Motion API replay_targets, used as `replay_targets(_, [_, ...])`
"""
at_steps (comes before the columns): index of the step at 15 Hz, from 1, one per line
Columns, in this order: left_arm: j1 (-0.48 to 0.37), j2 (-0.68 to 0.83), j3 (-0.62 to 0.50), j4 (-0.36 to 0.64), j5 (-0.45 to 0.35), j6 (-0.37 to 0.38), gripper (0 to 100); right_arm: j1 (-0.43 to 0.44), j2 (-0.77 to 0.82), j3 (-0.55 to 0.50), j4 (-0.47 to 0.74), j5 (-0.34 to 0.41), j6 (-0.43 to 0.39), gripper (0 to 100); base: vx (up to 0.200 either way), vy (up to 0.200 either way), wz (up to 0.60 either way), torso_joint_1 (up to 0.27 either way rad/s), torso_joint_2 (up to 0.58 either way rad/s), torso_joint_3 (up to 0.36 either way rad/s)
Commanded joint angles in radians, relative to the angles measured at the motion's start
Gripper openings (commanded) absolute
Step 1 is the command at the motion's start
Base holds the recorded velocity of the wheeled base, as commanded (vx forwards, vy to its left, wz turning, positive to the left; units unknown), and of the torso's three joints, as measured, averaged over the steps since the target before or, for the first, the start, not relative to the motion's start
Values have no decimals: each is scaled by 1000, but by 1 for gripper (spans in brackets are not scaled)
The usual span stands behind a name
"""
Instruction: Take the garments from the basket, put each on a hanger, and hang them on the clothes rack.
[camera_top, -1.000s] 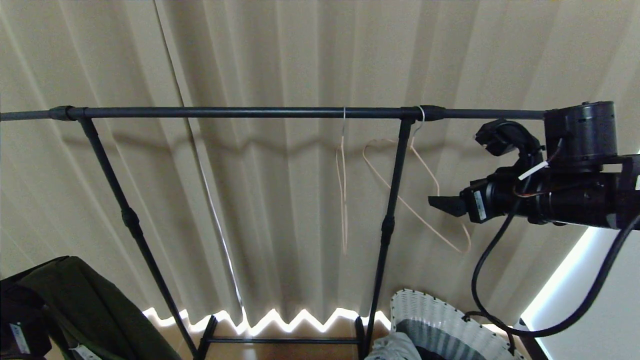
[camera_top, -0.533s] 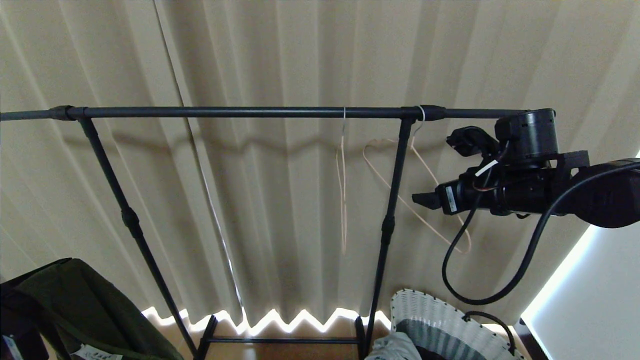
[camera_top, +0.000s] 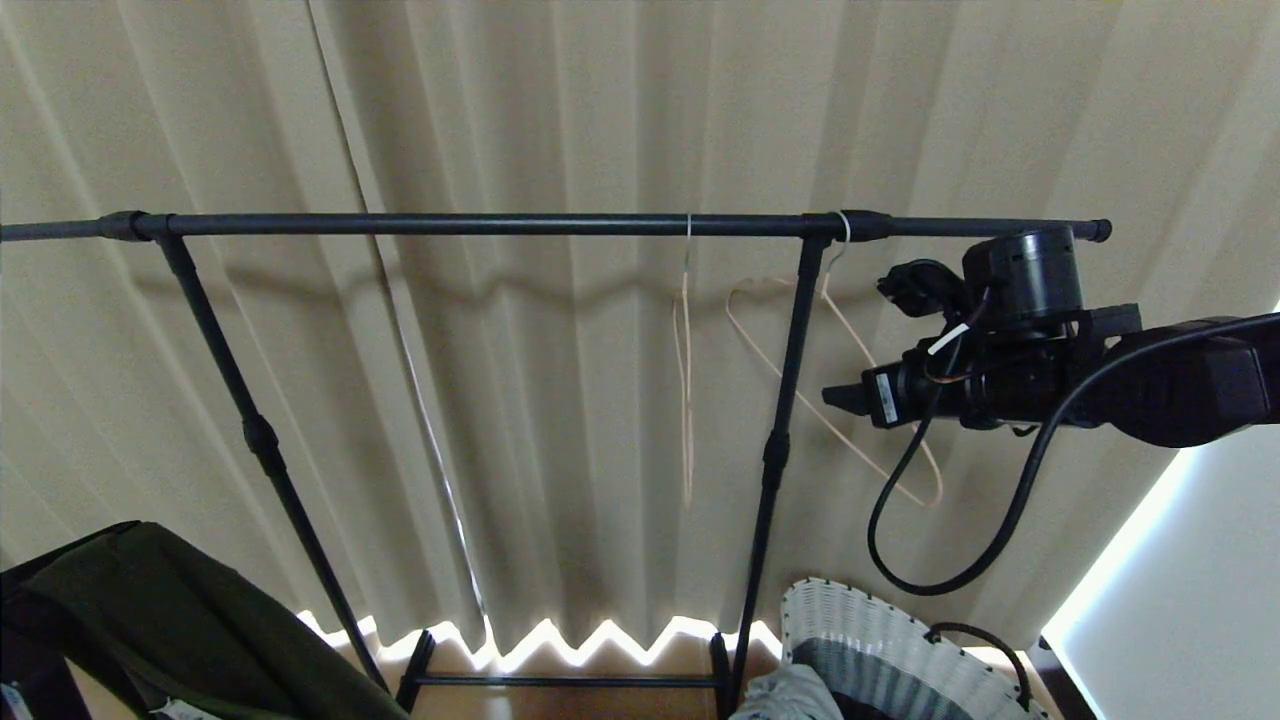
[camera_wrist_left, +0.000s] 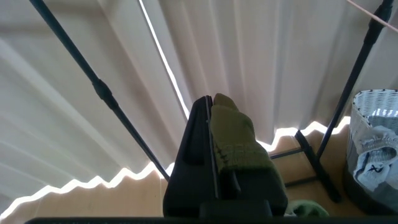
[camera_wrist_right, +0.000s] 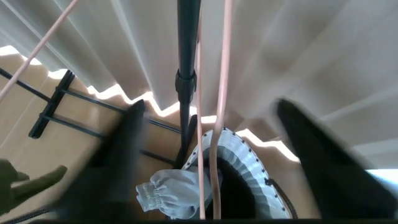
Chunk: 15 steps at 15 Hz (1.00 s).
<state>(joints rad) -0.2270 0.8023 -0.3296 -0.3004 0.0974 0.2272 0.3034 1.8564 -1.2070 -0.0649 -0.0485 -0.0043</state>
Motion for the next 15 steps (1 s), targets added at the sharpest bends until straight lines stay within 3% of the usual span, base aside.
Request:
replay_targets(1, [0,-2,0,0,1,0,0,-1,0,0,0,-2,0,0,0,0,0,0,0,0])
replay_targets(7, [0,-12,1,0,1,0,0,-9,-23,4,-1,-10,6,0,0,0,0,0,0,0])
replay_targets(15, [0,-35,18,0,1,0,0,-10,-144,50,-13,-45,96,0,0,0,0,0,0,0])
